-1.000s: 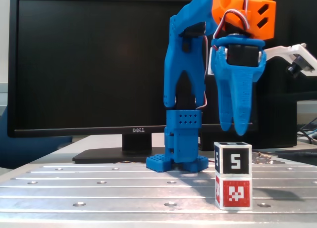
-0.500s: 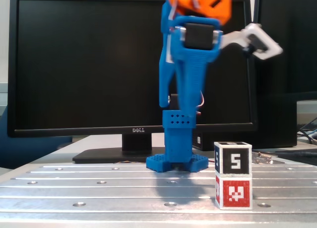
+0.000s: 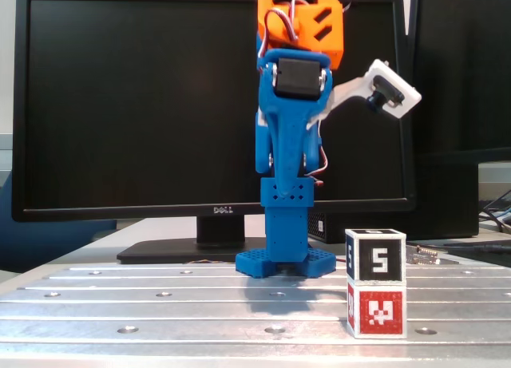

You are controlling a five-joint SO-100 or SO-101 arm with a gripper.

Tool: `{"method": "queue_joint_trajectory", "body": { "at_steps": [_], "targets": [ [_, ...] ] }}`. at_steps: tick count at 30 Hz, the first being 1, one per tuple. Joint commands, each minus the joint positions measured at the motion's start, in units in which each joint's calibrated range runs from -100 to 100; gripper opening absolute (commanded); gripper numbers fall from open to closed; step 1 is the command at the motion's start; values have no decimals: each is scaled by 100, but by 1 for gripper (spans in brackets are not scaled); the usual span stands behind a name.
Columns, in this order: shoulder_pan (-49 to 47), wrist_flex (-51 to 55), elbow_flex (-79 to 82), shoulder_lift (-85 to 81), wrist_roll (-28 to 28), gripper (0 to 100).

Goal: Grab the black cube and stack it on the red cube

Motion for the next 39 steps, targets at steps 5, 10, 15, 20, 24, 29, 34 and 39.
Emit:
{"method": "queue_joint_trajectory", "body": {
  "at_steps": [5,10,15,20,24,29,34,39],
  "targets": [
    [360,-606,1049,-1081,-18,1],
    [611,-940,1782,-1783,-18,1],
    [663,-1239,2605,-2802,-18,1],
    [663,-1264,3266,-3662,-18,1],
    [663,-1264,3591,-4164,-18,1],
    [663,-1247,3917,-4657,-18,1],
    [663,-1247,4243,-5358,-7,1],
    [663,-1205,4686,-6194,-13,1]
  ]
}}
